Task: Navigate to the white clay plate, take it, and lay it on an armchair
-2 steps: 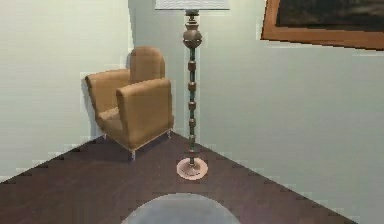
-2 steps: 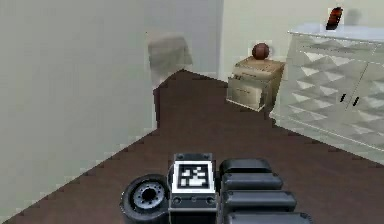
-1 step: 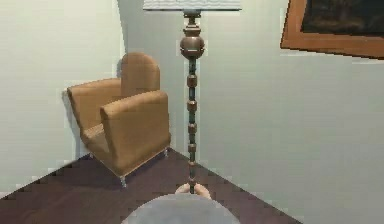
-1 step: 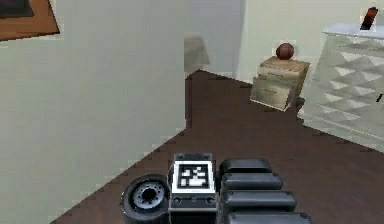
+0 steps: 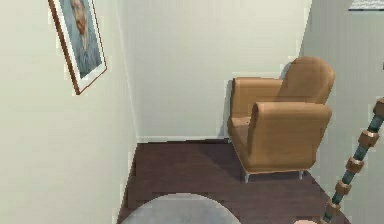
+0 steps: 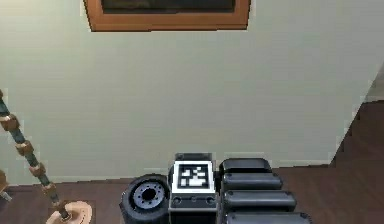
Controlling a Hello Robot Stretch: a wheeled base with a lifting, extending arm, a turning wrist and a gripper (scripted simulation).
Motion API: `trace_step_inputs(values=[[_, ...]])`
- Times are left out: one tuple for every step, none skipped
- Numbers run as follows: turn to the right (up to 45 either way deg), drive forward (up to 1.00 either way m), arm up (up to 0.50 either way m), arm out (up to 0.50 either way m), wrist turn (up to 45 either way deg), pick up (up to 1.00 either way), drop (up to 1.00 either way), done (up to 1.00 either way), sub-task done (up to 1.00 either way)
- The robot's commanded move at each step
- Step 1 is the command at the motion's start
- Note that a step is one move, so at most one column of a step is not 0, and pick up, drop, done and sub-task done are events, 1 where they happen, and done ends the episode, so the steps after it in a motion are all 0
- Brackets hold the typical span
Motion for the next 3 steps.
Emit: trace_step_inputs(values=[[-3.0, 0.0, 0.0, 0.0, 0.0, 0.0, 0.0, 0.0, 0.0], [0.0, 1.0, 0.0, 0.0, 0.0, 0.0, 0.0, 0.0, 0.0], [0.0, 0.45, 0.0, 0.0, 0.0, 0.0, 0.0, 0.0, 0.0]])
